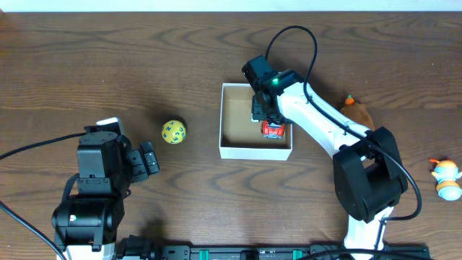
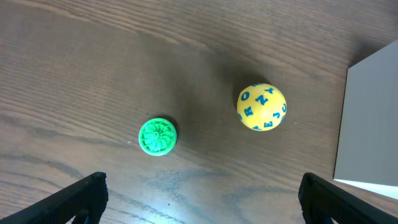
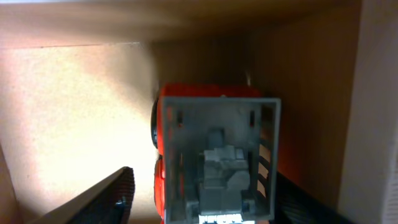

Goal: Pack container
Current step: 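Carry the fire truck into the white box and release, then move the right gripper to the brown plush toy and grasp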

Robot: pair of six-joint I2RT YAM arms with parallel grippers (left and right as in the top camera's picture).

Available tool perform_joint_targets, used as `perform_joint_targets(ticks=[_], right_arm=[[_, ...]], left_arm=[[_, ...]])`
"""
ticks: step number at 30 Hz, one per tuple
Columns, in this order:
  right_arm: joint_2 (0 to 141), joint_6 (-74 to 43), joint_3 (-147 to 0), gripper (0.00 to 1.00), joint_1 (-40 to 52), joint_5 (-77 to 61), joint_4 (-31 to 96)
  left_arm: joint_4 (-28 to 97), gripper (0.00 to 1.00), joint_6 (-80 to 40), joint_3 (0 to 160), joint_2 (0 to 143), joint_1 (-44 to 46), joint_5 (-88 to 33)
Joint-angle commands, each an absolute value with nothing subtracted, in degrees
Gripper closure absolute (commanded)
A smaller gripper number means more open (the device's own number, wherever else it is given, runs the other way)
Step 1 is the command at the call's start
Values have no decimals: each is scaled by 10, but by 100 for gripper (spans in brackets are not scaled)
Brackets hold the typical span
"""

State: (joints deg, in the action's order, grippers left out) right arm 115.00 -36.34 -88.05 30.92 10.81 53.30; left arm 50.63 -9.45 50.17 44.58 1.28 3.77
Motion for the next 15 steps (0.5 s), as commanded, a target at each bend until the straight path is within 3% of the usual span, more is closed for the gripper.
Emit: perform_joint_targets(ticks=[1,3,7,15], right_arm=[[1129,-314,-926,26,305,118,545],[1110,-297,-956,21,303,119,557],[1056,-257,-1021,2,287,138,582],[950,-232,-1042,1,120,163,662]], left_arm=[[507,2,-102,511,445,10,36],[507,2,-102,511,445,10,36],[508,2,-102,511,445,10,36],[516,2,-102,511,445,10,36]])
